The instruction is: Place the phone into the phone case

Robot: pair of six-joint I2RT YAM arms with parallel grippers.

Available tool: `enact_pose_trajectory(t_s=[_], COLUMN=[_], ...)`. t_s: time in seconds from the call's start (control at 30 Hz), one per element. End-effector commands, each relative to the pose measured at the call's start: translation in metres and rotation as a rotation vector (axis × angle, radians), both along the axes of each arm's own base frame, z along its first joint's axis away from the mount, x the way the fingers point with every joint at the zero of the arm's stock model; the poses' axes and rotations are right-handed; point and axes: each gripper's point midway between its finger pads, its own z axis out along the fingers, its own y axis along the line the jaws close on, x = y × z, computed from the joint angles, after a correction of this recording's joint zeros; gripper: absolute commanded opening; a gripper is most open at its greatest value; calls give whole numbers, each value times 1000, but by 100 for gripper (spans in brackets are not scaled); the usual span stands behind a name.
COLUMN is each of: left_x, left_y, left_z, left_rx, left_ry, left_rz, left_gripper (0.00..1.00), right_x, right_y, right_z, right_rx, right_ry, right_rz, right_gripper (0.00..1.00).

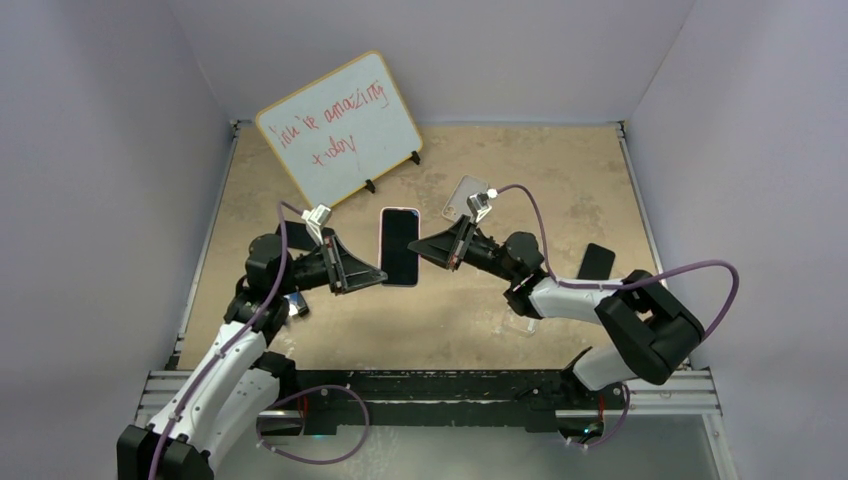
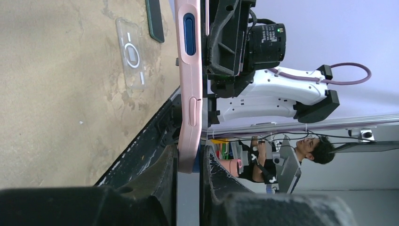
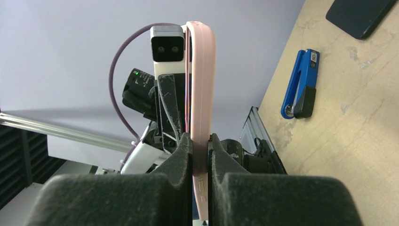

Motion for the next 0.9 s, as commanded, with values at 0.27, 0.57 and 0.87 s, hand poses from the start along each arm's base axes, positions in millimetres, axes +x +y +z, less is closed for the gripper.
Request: enact_pose_trajectory(t_s=[0.27, 0.57, 0.87], left_x=[7, 2, 3], left_y=[3, 0, -1], left_z=[-9, 7, 4], left_rx=[85, -26, -67], left_ry=[-19, -17, -15], left_rz=[31, 25, 34], left_gripper=[0, 37, 45], right_x=[-9, -10, 3], right_y=[4, -2, -4], right_z=[35, 27, 32], right_rx=[43, 52, 90], right_ry=[-136, -92, -59], right_rz=[58, 28, -33], right_gripper=[20, 0, 0])
